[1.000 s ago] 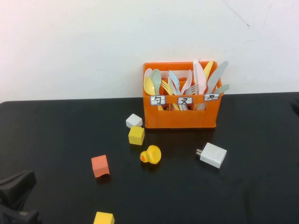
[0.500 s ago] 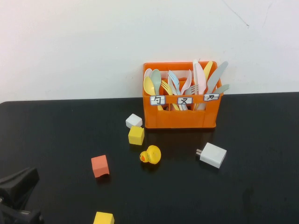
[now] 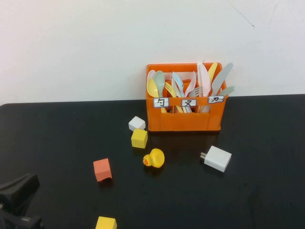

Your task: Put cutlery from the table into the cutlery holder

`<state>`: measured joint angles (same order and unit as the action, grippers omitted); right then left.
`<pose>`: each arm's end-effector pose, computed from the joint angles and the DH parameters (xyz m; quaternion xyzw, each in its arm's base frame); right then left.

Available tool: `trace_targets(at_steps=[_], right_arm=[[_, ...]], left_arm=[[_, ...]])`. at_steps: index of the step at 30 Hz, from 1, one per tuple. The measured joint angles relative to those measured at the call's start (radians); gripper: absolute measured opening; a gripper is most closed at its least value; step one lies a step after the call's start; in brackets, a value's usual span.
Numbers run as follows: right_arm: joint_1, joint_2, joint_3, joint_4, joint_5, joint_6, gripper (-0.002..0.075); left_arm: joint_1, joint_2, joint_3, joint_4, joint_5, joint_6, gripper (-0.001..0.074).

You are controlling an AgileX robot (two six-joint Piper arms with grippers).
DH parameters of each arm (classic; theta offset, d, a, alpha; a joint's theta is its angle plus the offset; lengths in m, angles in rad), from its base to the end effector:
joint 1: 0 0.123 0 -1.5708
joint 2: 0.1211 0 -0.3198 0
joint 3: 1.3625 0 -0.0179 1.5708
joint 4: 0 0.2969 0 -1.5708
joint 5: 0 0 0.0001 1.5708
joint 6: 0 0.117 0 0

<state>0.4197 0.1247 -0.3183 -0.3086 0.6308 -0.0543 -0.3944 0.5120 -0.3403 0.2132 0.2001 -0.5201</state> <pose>0.0808 0.0131 0.2632 -0.2385 0.7754 -0.0401 0.5834 0.1421 -0.0538 0.2726 0.0206 0.7986 -0.1920 0.5701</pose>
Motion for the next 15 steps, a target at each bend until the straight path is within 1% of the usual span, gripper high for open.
trace_targets(at_steps=[6,15], right_arm=[[0.000,0.000,0.000,0.002,0.004,0.002,0.0000],[0.000,0.000,0.000,0.002,0.006,0.006,0.0000]], left_arm=[[0.000,0.000,0.000,0.000,0.066,0.000,-0.0001],[0.000,0.000,0.000,0.000,0.080,0.000,-0.0001]])
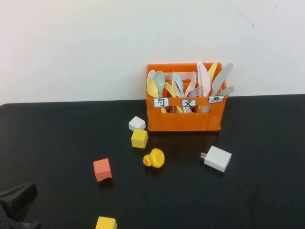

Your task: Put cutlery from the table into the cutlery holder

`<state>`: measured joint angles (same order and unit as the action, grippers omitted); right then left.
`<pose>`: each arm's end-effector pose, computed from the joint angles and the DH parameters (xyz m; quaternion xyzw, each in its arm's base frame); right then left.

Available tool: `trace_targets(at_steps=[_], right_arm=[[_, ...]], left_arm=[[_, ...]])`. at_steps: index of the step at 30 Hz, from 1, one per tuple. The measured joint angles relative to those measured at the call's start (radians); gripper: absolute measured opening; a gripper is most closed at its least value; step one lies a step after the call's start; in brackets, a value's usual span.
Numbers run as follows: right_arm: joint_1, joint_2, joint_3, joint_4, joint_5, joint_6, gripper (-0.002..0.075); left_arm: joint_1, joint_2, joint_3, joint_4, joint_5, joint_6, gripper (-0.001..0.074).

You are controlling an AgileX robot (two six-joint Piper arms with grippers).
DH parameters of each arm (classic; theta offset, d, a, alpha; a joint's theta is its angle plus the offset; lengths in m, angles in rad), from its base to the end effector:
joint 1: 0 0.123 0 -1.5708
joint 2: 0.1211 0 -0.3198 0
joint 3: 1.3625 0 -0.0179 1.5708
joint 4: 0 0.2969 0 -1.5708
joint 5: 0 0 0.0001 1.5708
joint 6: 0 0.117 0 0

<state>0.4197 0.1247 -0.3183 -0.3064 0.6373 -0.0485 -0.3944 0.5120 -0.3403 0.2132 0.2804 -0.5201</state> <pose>0.0806 0.0129 0.2625 -0.2359 0.7782 -0.0380 0.5808 0.1401 -0.0509 0.2639 0.0159 0.8216 -0.1751 0.5422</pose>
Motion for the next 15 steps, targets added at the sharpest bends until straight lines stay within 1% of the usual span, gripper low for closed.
trace_targets(at_steps=[10,15], right_arm=[[0.000,0.000,0.000,0.000,0.000,0.000,0.0000],[0.000,0.000,0.000,0.000,0.000,0.000,0.0000]], left_arm=[[0.000,-0.002,0.001,0.000,0.002,0.000,-0.0001],[0.000,-0.065,0.028,0.012,-0.006,0.000,-0.0001]])
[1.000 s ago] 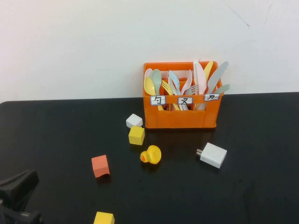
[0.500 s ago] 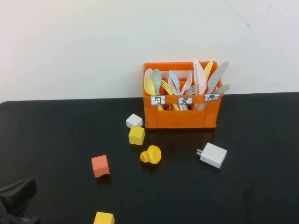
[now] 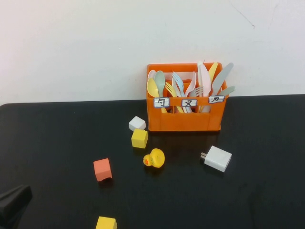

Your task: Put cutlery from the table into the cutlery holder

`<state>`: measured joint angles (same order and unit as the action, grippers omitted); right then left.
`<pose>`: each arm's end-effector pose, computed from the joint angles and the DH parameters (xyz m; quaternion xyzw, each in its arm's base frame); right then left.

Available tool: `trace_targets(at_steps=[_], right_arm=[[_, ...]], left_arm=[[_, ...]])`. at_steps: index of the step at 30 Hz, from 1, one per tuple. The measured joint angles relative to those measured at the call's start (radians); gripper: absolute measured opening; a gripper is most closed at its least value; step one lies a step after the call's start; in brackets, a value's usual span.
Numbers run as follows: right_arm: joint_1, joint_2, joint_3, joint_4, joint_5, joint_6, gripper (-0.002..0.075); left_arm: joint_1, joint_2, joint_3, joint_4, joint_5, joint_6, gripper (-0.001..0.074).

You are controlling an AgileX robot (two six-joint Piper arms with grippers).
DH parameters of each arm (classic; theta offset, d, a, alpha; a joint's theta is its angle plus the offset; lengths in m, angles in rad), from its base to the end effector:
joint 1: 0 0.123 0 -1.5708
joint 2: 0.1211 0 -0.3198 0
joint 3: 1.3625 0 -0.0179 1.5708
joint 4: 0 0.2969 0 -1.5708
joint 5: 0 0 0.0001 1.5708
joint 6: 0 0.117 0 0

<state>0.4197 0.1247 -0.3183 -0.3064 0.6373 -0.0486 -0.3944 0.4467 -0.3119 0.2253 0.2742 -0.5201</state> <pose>0.0806 0.0129 0.2625 -0.2359 0.7782 -0.0380 0.5808 0.1309 -0.0468 0.2624 0.0192 0.8089 -0.1776 0.5601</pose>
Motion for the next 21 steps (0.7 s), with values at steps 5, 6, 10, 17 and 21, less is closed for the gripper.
trace_targets(at_steps=[5,6,10,17,21], right_arm=[[0.000,0.000,0.000,0.000,0.000,0.000,0.0000],[0.000,0.000,0.000,0.000,0.000,0.000,0.0000],[0.000,0.000,0.000,0.000,0.000,0.000,0.0000],[0.000,0.000,0.000,0.000,0.000,0.000,-0.0001],[0.000,0.000,0.000,0.000,0.000,0.000,-0.0001]], left_arm=[[0.004,-0.161,0.046,-0.012,-0.006,0.000,-0.0001],[0.012,-0.198,0.059,-0.033,-0.007,0.013,-0.0001],[0.103,-0.319,0.119,-0.171,-0.007,0.160,-0.0001],[0.323,-0.443,0.252,-0.355,-0.007,0.365,-0.0001],[0.373,-0.455,0.328,-0.359,-0.009,0.367,-0.0001]])
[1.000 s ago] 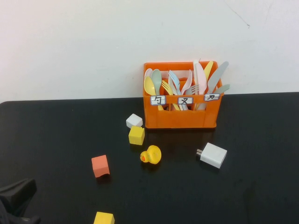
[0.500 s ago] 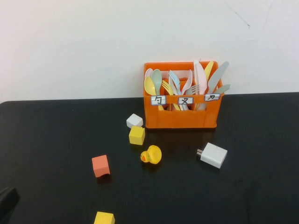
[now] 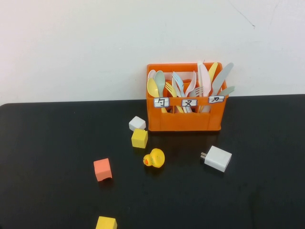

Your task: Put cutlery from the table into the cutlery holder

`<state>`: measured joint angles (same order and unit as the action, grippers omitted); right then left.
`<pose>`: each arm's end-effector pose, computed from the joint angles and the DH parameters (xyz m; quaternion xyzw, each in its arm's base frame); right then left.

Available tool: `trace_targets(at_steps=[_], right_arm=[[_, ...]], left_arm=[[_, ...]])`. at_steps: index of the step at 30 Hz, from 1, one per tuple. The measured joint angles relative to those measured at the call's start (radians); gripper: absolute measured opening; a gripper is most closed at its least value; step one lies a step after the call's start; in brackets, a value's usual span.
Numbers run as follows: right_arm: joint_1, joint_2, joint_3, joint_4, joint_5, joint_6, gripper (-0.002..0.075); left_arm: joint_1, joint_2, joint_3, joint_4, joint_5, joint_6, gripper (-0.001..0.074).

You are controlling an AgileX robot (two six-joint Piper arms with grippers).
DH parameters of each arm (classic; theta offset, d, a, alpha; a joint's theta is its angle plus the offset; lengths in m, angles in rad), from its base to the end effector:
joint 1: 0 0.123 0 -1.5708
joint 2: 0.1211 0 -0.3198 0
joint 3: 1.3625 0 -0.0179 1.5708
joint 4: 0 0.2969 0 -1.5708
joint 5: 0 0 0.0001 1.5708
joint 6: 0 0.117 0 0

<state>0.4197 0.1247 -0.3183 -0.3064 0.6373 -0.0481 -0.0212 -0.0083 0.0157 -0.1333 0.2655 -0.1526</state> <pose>0.0806 0.0129 0.2625 -0.2357 0.7782 -0.0379 0.5808 0.0916 -0.0060 0.1791 -0.0886 0.7637 -0.1096 0.6299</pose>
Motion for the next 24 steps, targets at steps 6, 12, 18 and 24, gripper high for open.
trace_targets(at_steps=[6,12,18,24], right_arm=[[0.000,0.000,0.000,0.000,0.002,0.000,-0.0001],[0.000,0.000,0.000,0.000,0.002,0.000,-0.0001],[0.000,0.000,0.000,0.000,0.002,0.000,-0.0001],[0.000,0.000,0.000,0.000,0.002,0.000,-0.0001]], left_arm=[[0.005,-0.001,0.003,0.000,0.042,-0.035,-0.0001],[0.005,-0.001,0.003,0.011,0.046,-0.043,-0.0001],[-0.005,-0.001,0.003,0.024,0.048,-0.037,-0.0001],[-0.005,-0.001,0.003,0.028,0.049,-0.010,-0.0001]])
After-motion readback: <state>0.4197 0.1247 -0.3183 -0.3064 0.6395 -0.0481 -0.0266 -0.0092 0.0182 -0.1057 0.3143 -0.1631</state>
